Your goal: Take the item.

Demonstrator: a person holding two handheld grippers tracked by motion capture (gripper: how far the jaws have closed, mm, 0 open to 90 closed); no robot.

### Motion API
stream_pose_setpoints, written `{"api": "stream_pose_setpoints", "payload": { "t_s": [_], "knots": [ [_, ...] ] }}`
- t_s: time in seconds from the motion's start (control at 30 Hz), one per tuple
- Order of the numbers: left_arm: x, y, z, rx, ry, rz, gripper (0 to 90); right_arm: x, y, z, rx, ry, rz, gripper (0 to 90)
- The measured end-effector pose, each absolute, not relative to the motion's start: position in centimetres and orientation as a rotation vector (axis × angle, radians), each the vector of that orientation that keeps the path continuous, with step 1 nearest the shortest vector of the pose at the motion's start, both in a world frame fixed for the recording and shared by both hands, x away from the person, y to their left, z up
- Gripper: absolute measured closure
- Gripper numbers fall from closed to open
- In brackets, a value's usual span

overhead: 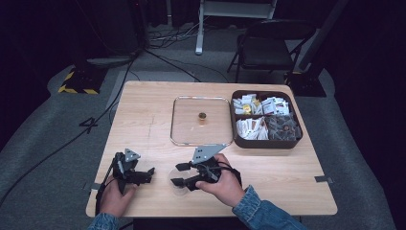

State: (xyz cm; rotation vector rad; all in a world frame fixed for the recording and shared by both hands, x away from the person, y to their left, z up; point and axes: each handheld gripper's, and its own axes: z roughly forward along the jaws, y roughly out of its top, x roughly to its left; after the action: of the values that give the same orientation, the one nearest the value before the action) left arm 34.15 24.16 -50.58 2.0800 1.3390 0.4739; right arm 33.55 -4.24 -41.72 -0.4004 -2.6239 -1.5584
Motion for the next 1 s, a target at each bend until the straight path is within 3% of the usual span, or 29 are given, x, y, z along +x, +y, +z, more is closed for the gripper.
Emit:
{"api": "stream_pose_setpoints", "payload": {
  "t_s": [0.37, 1.0],
  "knots": [
    [34.1, 24.1, -50.6, 2.077, 1.342, 0.472, 0.4, 34.5, -6.4, -40.1, -0.518, -2.651, -1.628, 33.3],
    [34.2, 24.2, -50.6, 2.080, 1.339, 0.474, 0.4, 36.5, -13.6, -38.0, -0.762, -2.748, -1.651, 31.7]
  ]
}}
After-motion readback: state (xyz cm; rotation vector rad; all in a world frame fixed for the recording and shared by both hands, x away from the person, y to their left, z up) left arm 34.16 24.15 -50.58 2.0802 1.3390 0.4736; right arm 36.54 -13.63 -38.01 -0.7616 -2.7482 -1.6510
